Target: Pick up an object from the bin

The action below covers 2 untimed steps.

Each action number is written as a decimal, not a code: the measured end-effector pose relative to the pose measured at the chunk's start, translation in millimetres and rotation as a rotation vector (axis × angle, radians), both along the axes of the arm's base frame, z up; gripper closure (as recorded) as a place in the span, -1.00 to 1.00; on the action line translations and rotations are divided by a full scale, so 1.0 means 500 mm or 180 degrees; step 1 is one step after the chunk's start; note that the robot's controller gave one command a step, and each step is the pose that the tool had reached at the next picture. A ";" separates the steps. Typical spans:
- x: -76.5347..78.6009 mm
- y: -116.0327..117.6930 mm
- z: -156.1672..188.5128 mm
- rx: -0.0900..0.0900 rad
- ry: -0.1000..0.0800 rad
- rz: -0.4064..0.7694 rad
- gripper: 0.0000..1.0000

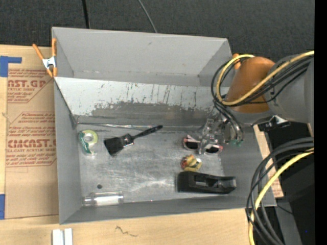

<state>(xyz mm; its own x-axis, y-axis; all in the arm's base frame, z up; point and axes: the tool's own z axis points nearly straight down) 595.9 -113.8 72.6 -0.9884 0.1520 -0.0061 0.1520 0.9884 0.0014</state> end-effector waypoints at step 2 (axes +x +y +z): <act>0.005 0.001 0.128 -0.0004 -0.0009 0.0003 1.00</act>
Offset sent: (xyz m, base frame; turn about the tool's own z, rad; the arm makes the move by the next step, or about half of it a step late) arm 0.0001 0.0001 0.0602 0.0000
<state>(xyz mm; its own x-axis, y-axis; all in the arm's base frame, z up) 598.4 -113.2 136.7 -0.9885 0.1512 -0.0090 0.1512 0.9885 0.0005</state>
